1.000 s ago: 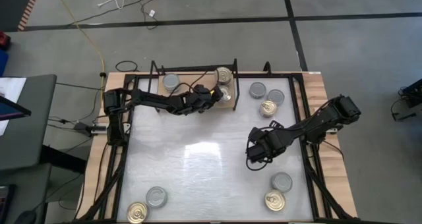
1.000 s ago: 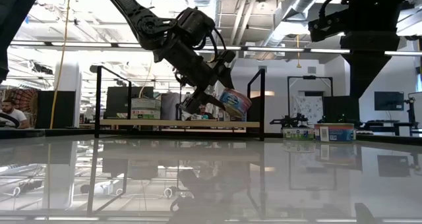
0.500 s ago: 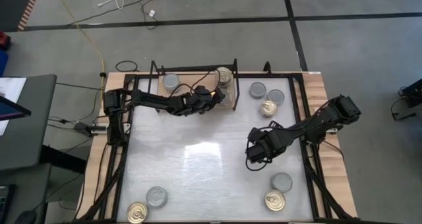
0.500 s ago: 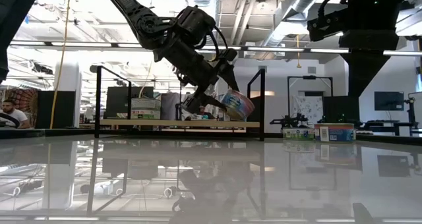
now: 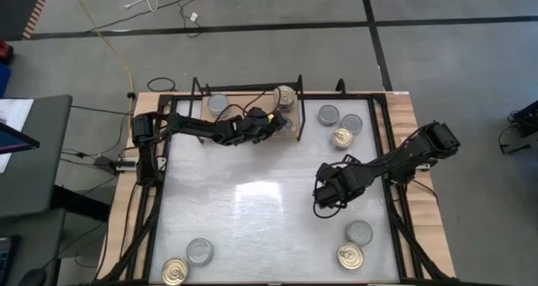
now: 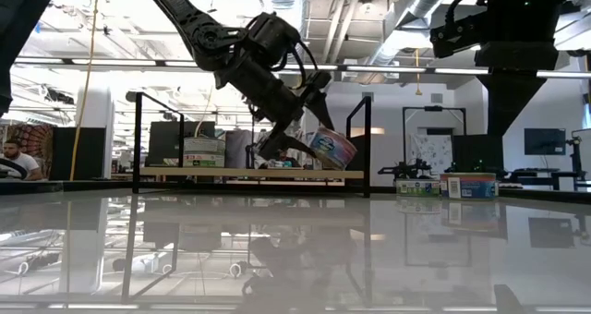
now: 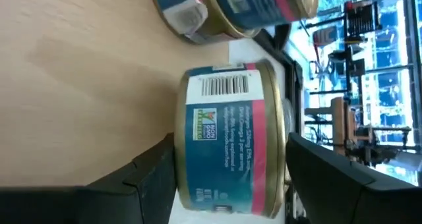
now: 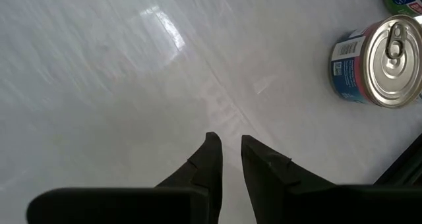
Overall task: Stack canned seafood by type on shelf
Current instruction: Put the blue tuna can on the shelf, then put the green tuna can on the shelf
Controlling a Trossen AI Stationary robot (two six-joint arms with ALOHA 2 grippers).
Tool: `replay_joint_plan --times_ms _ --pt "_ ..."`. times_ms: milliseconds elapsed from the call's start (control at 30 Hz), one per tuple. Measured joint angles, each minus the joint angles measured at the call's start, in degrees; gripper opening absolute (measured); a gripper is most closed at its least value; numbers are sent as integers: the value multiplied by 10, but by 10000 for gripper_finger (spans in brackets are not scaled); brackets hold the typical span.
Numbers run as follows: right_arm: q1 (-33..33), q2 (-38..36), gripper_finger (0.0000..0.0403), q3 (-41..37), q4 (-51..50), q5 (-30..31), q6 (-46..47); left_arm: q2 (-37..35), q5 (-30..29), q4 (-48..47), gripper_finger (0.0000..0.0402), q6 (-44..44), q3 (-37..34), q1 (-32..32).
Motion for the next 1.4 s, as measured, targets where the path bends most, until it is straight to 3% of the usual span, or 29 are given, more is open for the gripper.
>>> replay_joint_plan --times_ms 367,833,1100,1400 --pt "0 0 95 0 4 0 0 0 -4 -58 258 -43 0 -1" --pt "0 0 95 0 4 0 0 -1 -14 -36 258 -9 0 3" --pt "0 0 95 0 4 0 0 -1 12 -17 258 -28 0 -29" --pt "0 0 95 0 15 0 -10 -1 -53 -26 258 -33 0 -60"
